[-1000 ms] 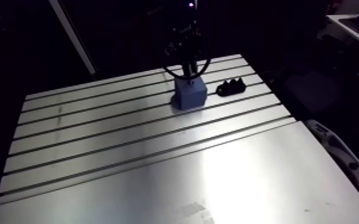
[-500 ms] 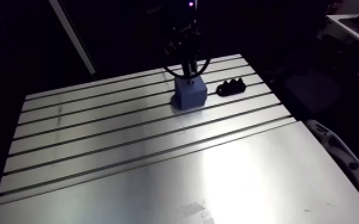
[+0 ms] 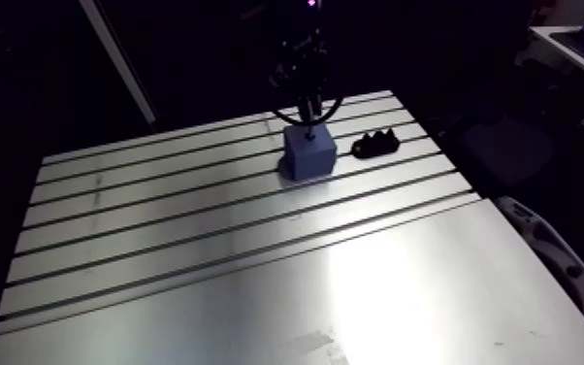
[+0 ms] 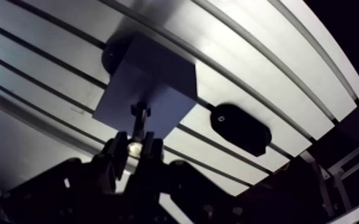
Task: Pick up the M10 bolt and insert it into the hex recess until seated.
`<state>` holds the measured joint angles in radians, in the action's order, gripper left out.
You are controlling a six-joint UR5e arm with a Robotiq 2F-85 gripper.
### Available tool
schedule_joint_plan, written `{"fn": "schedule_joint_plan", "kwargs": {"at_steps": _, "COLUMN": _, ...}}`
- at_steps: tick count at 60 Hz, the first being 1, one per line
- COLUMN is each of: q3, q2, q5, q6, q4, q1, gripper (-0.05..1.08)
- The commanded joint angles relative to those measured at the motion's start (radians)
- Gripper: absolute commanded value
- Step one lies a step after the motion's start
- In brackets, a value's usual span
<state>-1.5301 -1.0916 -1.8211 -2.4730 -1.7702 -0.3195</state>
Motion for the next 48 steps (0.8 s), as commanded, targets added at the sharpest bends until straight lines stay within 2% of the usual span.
{"fn": "schedule_joint_plan", "kwargs": {"at_steps": 1, "q3": -0.009, "q2": -0.001, "q5": -0.002, "q6": -0.001, "q4": -0.001, "q1": -0.001, "gripper": 1.02}}
{"fn": "schedule_joint_plan", "kwargs": {"at_steps": 48, "q3": -0.006, "q2": 0.003, "q5": -0.002, "q6": 0.008, "q4": -0.01, "q1": 0.0, "gripper": 1.02}}
